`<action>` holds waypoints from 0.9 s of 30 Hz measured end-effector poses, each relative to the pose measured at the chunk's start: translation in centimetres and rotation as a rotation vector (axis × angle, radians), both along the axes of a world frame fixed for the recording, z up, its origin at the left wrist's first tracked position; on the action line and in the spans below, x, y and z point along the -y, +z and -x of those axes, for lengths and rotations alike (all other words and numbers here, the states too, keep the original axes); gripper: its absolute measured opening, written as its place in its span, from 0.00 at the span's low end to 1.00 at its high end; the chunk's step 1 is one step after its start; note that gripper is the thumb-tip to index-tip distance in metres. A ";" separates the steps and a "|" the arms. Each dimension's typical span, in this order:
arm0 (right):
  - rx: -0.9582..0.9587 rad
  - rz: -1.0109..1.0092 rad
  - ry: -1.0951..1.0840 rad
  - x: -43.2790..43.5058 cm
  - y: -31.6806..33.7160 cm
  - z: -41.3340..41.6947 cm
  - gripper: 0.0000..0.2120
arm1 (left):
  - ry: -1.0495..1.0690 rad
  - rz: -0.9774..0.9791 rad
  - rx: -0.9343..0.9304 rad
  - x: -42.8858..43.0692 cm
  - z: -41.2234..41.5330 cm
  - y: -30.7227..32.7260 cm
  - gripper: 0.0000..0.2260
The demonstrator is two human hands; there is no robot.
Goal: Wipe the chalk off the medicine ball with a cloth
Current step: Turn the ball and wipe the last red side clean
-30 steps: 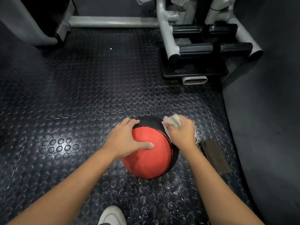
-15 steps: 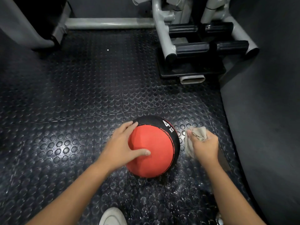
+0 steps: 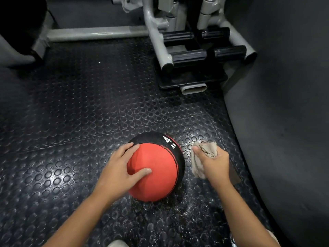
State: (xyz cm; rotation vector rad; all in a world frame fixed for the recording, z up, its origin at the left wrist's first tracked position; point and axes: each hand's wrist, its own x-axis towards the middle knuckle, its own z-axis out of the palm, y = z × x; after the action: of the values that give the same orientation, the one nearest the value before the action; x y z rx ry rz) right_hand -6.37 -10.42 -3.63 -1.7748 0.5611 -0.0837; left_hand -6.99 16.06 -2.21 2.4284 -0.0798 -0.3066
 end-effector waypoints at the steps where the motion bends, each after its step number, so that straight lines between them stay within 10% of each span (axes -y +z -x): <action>1: 0.000 -0.031 -0.002 0.0 0.2 0.0 0.16 | 0.001 -0.001 0.000 0.1 -0.1 0.0 0.38; 5: 0.004 -0.125 -0.038 -0.5 1.0 -0.2 0.28 | 0.000 -0.015 0.012 0.4 -0.7 0.7 0.32; 12: 0.057 -0.333 -0.056 -2.2 5.5 -1.7 0.15 | 0.048 0.359 0.001 5.5 -3.4 5.9 0.05; 17: 0.123 -0.497 -0.095 -3.5 9.5 -2.9 0.25 | 0.230 0.709 -0.464 9.0 -4.6 9.8 0.14; 27: 0.147 -0.734 -0.176 -2.7 11.8 -2.7 0.19 | 0.330 0.887 -0.430 9.5 -6.8 12.5 0.07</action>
State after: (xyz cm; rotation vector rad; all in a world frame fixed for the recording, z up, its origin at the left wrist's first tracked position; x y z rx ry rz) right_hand -3.67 -7.75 8.17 -0.9966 0.5491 -0.1115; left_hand -0.20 6.55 10.30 1.4318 0.3106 -0.5031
